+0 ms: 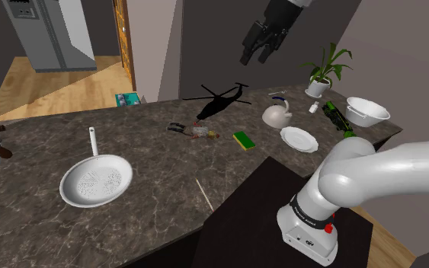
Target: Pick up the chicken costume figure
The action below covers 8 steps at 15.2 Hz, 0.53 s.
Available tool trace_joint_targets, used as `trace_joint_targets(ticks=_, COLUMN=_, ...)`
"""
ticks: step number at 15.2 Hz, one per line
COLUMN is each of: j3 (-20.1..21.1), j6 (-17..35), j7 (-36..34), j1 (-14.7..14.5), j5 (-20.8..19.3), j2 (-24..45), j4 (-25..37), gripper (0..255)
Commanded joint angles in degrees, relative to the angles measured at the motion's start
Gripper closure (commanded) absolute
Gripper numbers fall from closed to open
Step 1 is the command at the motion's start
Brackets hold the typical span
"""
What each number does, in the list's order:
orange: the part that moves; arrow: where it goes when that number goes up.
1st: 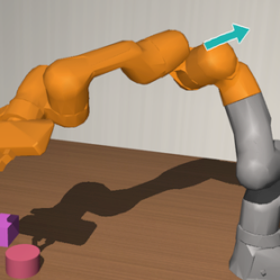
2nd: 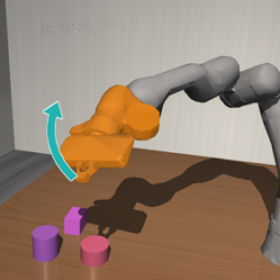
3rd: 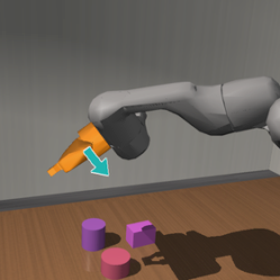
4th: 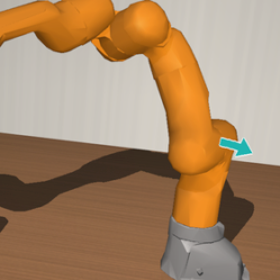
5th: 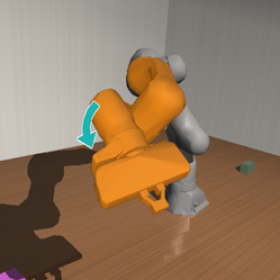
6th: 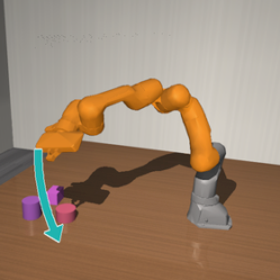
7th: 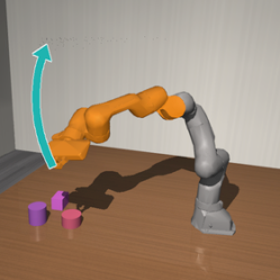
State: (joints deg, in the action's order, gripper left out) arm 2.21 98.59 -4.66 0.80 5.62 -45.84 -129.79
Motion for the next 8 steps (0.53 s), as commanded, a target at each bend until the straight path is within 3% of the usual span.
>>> trace_joint_targets(ticks=1, j3=0.0, j6=0.0, j7=0.0, j1=0.0, j5=0.0, j2=0.0, j4=0.0, gripper=0)
trace_joint_targets(ticks=8, j3=-3.9, j6=8.5, j7=9.1, j1=-0.8, j5=-1.4, j2=11.0, j4=-1.4, gripper=0)
